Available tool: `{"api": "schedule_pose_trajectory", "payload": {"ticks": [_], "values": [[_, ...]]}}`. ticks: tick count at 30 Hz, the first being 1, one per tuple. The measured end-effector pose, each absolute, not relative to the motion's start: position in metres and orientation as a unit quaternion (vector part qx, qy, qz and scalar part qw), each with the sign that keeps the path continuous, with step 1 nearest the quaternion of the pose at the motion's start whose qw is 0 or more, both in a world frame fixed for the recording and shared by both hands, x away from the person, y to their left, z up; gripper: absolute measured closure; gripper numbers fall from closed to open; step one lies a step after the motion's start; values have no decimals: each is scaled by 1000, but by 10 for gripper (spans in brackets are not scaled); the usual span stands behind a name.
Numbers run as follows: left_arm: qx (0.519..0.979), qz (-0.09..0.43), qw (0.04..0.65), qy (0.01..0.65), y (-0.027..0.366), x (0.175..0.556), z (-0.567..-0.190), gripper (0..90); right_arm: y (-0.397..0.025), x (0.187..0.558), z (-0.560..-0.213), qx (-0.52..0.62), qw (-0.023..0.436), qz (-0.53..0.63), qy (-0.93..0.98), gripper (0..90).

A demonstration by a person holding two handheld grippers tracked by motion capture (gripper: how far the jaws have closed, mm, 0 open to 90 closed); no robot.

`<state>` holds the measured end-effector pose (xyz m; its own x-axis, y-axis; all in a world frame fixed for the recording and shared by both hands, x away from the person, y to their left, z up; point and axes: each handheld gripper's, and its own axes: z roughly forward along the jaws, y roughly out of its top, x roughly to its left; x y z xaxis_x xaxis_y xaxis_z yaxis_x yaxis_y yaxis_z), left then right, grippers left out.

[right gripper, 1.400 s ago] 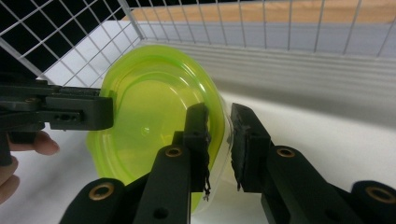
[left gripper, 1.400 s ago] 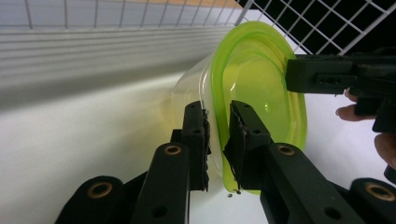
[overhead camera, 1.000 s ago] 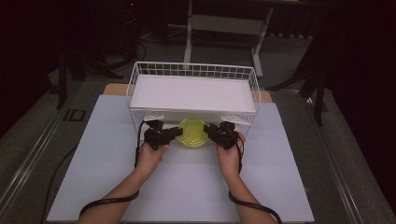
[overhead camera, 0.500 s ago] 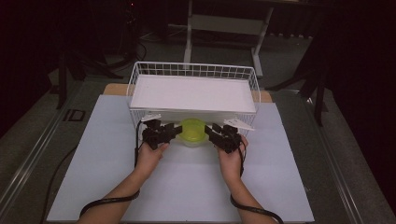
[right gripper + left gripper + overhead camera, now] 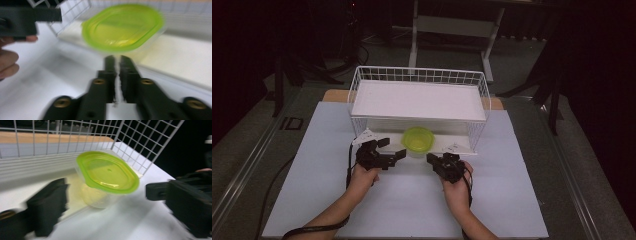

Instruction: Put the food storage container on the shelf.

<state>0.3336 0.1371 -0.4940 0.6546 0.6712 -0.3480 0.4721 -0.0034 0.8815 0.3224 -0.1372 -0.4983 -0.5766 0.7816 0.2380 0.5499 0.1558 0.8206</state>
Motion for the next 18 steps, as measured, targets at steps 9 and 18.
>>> {"api": "schedule_pose_trajectory", "payload": {"ticks": [9, 18], "values": [[721, 120, 568, 378, 146, 293, -500, 10, -109, 326, -509, 431, 87, 462, 770, 900], [706, 117, 584, 384, 154, 279, -509, 11, -101, 345, -517, 455, 96, 451, 762, 899]]}}
